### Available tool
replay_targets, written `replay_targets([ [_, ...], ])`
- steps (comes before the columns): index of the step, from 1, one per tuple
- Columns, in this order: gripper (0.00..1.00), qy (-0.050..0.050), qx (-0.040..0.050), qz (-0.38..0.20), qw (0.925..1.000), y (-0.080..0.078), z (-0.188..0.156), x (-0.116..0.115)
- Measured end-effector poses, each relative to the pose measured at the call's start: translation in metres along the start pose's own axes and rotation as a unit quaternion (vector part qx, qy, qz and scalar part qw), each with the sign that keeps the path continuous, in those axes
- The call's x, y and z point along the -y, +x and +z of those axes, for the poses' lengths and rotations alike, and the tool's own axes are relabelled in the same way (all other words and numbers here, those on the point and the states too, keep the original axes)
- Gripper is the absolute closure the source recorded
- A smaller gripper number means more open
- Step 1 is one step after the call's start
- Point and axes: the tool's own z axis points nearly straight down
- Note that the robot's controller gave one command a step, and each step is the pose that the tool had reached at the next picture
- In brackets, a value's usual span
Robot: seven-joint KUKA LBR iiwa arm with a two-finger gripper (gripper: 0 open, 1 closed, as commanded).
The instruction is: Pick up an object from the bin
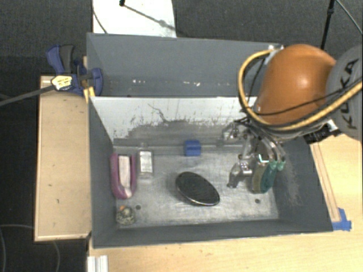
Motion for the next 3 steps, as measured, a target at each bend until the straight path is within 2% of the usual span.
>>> replay_targets([
  [1,0.0,-0.001,-0.0001,-0.074,0.9973,0.026,0.119,-0.068],
  [2,0.0,0.0,0.0023,-0.034,0.9994,0.003,0.17,-0.023],
  [3,1.0,0.0,0.0045,-0.035,0.9994,0.002,0.166,-0.025],
])
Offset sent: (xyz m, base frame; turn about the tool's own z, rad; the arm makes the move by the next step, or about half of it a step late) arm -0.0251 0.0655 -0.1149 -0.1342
